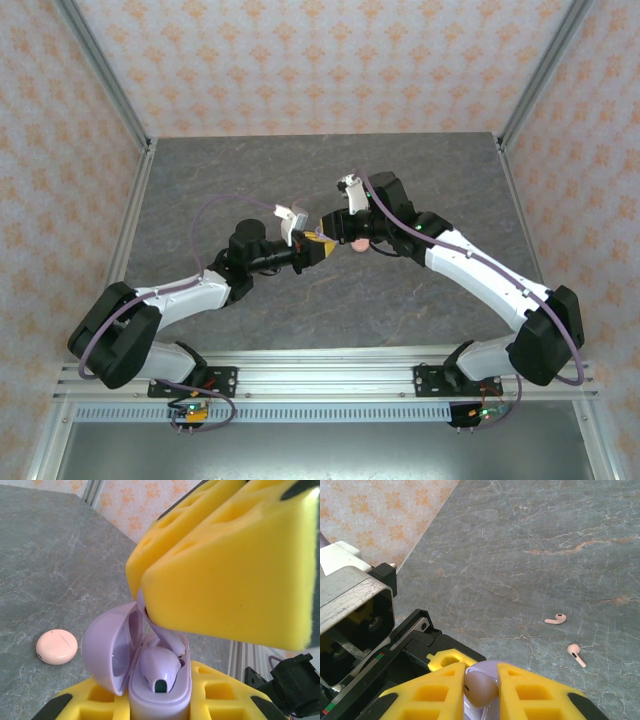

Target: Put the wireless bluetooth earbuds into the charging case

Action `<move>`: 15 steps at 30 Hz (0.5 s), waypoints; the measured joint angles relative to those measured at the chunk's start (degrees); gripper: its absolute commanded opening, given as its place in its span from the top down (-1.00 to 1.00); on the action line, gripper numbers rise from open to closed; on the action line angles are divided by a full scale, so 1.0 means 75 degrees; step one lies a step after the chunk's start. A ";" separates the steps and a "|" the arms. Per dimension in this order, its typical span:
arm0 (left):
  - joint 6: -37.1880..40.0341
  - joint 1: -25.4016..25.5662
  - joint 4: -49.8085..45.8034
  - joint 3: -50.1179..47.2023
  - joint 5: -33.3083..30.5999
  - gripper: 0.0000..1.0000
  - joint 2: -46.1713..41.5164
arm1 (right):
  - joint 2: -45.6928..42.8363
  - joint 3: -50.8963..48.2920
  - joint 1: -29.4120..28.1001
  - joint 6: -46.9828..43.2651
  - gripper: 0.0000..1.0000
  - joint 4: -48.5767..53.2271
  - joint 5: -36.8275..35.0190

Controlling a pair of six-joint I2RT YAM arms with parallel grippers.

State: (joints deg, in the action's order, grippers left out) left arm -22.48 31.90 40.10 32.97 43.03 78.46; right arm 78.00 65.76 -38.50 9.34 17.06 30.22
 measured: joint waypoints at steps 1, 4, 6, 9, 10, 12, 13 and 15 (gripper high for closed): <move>-0.0003 0.0000 0.0000 0.0000 -0.0012 1.00 0.0000 | 0.0000 0.0000 0.0000 -0.0003 0.57 0.0000 0.0003; -0.0026 0.0000 0.0000 0.0000 -0.0047 1.00 0.0000 | 0.0000 0.0000 0.0000 -0.0003 0.57 -0.0003 0.0003; -0.0035 0.0000 0.0000 0.0000 -0.0055 1.00 0.0000 | 0.0000 -0.0012 0.0000 0.0000 0.57 -0.0009 0.0003; -0.0082 0.0000 0.0000 0.0000 -0.0114 1.00 0.0000 | 0.0000 -0.0082 0.0000 0.0000 0.57 -0.0035 0.0000; -0.0085 0.0000 0.0000 0.0000 -0.0169 1.00 0.0000 | 0.0000 -0.0117 0.0000 0.0000 0.57 -0.0035 -0.0003; -0.0087 0.0000 -0.0003 0.0000 -0.0210 1.00 0.0000 | 0.0000 -0.0163 0.0000 0.0000 0.57 -0.0041 -0.0038; -0.0090 0.0000 -0.0006 0.0000 -0.0233 1.00 0.0000 | -0.0006 -0.0178 0.0000 0.0000 0.57 -0.0047 -0.0061; -0.0087 0.0000 -0.0003 0.0000 -0.0256 1.00 0.0000 | -0.0009 -0.0184 0.0000 0.0000 0.57 -0.0055 -0.0090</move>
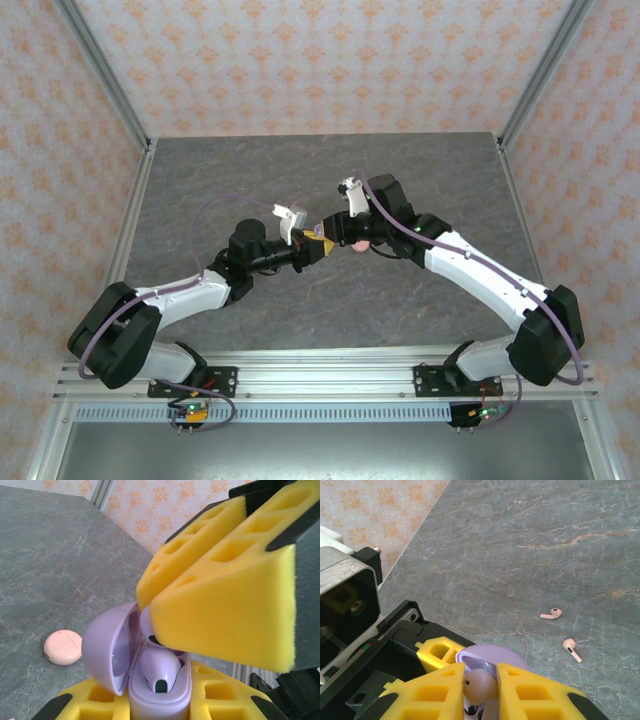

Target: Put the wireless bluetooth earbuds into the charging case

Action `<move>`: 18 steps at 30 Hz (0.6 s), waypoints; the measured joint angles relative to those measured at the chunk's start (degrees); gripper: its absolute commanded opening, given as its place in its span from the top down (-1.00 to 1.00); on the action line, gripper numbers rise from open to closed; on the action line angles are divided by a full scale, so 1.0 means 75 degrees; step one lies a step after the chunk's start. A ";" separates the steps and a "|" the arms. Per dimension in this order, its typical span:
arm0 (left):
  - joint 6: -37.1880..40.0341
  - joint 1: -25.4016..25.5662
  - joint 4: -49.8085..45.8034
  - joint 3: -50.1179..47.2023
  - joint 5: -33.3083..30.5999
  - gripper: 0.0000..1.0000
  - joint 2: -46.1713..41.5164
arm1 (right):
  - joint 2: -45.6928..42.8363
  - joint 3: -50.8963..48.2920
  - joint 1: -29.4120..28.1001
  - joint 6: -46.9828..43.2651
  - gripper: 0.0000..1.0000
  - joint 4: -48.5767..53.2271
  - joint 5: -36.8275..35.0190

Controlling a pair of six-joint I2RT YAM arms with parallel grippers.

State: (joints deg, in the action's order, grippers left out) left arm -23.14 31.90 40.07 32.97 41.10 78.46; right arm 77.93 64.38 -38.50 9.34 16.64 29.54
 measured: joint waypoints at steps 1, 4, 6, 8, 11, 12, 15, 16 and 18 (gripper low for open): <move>0.0000 0.0000 -0.0003 0.0000 -0.0003 1.00 0.0000 | 0.0000 0.0000 0.0000 0.0000 0.57 0.0000 -0.0003; 0.0017 0.0000 -0.0125 0.0058 -0.0009 1.00 0.0000 | 0.0000 -0.0003 0.0000 0.0003 0.57 -0.0003 -0.0052; 0.0087 0.0000 -0.0358 0.0169 -0.0119 1.00 0.0000 | -0.0015 -0.0003 0.0000 0.0015 0.57 -0.0003 -0.0207; 0.0219 0.0000 -0.0708 0.0306 -0.0274 1.00 0.0000 | -0.0029 -0.0003 -0.0012 0.0035 0.57 0.0003 -0.0428; 0.0443 0.0000 -0.1326 0.0440 -0.0641 1.00 -0.0023 | -0.0041 -0.0003 -0.0015 0.0038 0.57 0.0041 -0.0918; 0.0504 0.0000 -0.1530 0.0446 -0.0793 1.00 -0.0044 | -0.0041 -0.0003 -0.0012 0.0052 0.57 0.0096 -0.1110; 0.0697 0.0000 -0.2154 0.0458 -0.1201 1.00 -0.0064 | -0.0041 -0.0009 0.0012 0.0125 0.58 0.0315 -0.1580; 0.0734 0.0000 -0.2352 0.0463 -0.1338 1.00 -0.0064 | -0.0041 -0.0026 0.0041 0.0154 0.58 0.0385 -0.1699; 0.0796 0.0000 -0.2672 0.0469 -0.1582 1.00 -0.0064 | 0.0003 -0.0061 0.0149 0.0216 0.58 0.0516 -0.1859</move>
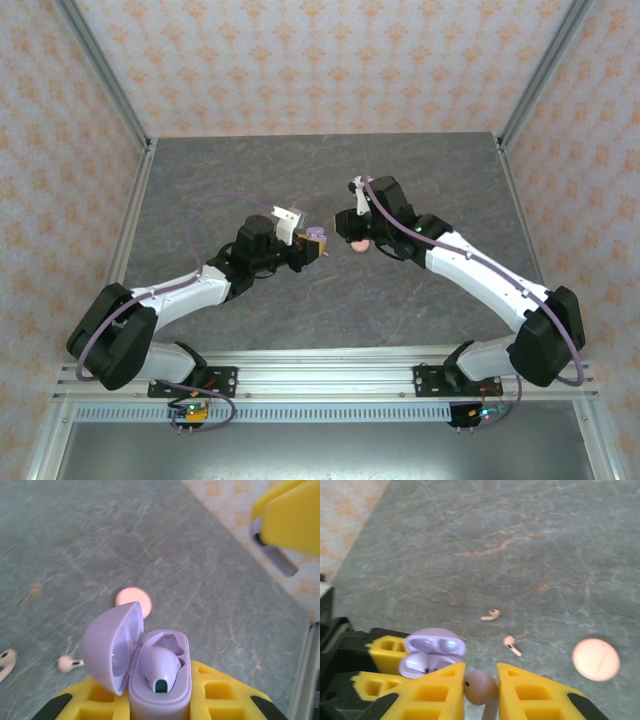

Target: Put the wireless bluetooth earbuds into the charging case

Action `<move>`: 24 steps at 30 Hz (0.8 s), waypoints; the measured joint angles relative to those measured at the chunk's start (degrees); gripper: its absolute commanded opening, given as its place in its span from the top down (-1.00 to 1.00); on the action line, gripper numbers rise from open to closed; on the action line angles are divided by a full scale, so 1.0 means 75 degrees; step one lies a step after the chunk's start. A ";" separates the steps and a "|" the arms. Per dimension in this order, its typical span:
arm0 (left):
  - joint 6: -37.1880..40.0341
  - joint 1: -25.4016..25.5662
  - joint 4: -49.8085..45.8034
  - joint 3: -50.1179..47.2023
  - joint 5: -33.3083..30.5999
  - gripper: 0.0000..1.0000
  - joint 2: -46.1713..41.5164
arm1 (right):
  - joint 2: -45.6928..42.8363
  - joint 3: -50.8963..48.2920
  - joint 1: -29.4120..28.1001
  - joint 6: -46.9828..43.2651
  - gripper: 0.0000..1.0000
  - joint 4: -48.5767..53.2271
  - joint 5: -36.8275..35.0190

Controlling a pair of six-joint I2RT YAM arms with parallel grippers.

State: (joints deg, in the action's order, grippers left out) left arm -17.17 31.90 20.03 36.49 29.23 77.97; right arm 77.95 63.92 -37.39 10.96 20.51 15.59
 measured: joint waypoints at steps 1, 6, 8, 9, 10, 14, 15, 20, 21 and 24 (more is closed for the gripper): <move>0.0044 0.0000 -0.0140 0.0003 -0.0119 1.00 0.0000 | 0.0050 -0.0017 0.0085 0.0023 0.58 0.0050 -0.0052; 0.0157 0.0000 -0.0632 0.0003 -0.0557 1.00 -0.0093 | 0.0507 -0.0321 0.0364 0.0137 0.58 0.0271 -0.0230; 0.0189 0.0000 -0.0766 0.0003 -0.0656 1.00 -0.0163 | 0.0699 -0.0493 0.0423 0.0201 0.58 0.0370 -0.0312; 0.0216 0.0000 -0.0807 0.0003 -0.0714 1.00 -0.0189 | 0.0775 -0.0603 0.0475 0.0254 0.58 0.0423 -0.0353; 0.0245 0.0000 -0.0851 0.0003 -0.0766 1.00 -0.0213 | 0.0816 -0.0705 0.0542 0.0294 0.58 0.0469 -0.0417; 0.0303 0.0000 -0.0950 0.0003 -0.0828 1.00 -0.0230 | 0.0912 -0.0985 0.0997 0.0431 0.59 0.0691 -0.0691; 0.0306 0.0000 -0.0950 0.0003 -0.0833 1.00 -0.0233 | 0.0973 -0.1008 0.1125 0.0460 0.58 0.0729 -0.0752; 0.0306 0.0000 -0.0962 0.0003 -0.0860 1.00 -0.0233 | 0.1478 -0.1014 0.1591 0.0469 0.58 0.0839 -0.0979; 0.0306 0.0000 -0.0965 0.0003 -0.0866 1.00 -0.0233 | 0.1614 -0.1014 0.1667 0.0449 0.59 0.0866 -0.1020; 0.0306 0.0000 -0.0965 0.0003 -0.0915 1.00 -0.0233 | 0.2095 -0.1008 0.1853 0.0385 0.59 0.0950 -0.1110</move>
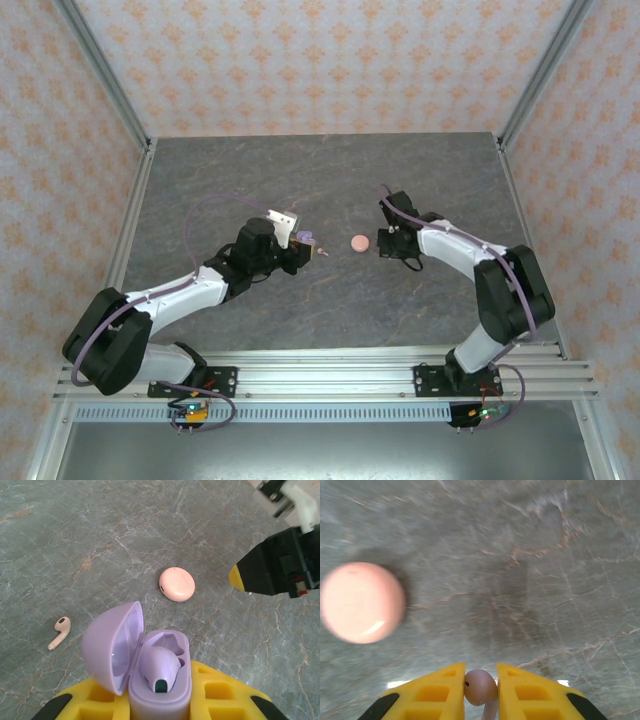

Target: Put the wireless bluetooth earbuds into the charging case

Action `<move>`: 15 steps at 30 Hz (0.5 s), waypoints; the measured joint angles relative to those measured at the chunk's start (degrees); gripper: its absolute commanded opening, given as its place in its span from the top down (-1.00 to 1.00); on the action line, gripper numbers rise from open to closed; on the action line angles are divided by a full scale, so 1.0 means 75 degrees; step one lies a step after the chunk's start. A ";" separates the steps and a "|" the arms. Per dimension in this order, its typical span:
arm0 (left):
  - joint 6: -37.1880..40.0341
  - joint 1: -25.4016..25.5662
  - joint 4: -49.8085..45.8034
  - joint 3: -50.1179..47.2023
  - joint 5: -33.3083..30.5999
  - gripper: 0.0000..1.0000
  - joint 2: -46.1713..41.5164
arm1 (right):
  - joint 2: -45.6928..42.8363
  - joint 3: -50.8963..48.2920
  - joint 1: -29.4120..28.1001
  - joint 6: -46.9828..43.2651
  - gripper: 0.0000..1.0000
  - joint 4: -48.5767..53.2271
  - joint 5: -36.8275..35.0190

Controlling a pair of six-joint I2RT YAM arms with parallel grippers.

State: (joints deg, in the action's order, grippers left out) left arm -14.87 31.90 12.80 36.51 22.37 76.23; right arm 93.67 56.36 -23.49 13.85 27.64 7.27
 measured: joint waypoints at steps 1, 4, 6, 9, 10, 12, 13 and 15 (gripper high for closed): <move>0.0000 0.0000 -0.0003 0.0000 -0.0020 1.00 0.0000 | 0.0140 0.0015 0.0044 -0.0029 0.59 0.0038 -0.0017; 0.0000 0.0000 -0.0003 0.0000 -0.0029 1.00 0.0000 | 0.0656 0.0189 0.0105 -0.0122 0.59 0.0227 -0.0119; 0.0000 0.0000 -0.0003 0.0000 -0.0044 1.00 0.0000 | 0.0836 0.0388 0.0105 -0.0163 0.59 0.0326 -0.0187; 0.0000 0.0000 -0.0003 0.0000 -0.0047 1.00 0.0000 | 0.0968 0.0560 0.0102 -0.0201 0.56 0.0344 -0.0248; 0.0000 0.0000 -0.0003 0.0000 -0.0047 1.00 0.0000 | 0.0991 0.0568 0.0102 -0.0201 0.54 0.0353 -0.0259; 0.0000 0.0000 -0.0003 0.0000 -0.0047 1.00 0.0000 | 0.1003 0.0589 0.0102 -0.0204 0.41 0.0434 -0.0265; 0.0000 0.0000 -0.0003 0.0000 -0.0047 1.00 0.0000 | 0.1005 0.0592 0.0102 -0.0236 0.32 0.0487 -0.0265; 0.0000 0.0000 -0.0003 0.0000 -0.0047 1.00 0.0000 | 0.1020 0.0629 0.0102 -0.0224 0.10 0.0682 -0.0274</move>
State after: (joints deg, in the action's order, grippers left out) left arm -14.87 31.90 12.78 36.51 22.02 76.23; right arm 101.32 61.08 -22.72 12.16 32.75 5.21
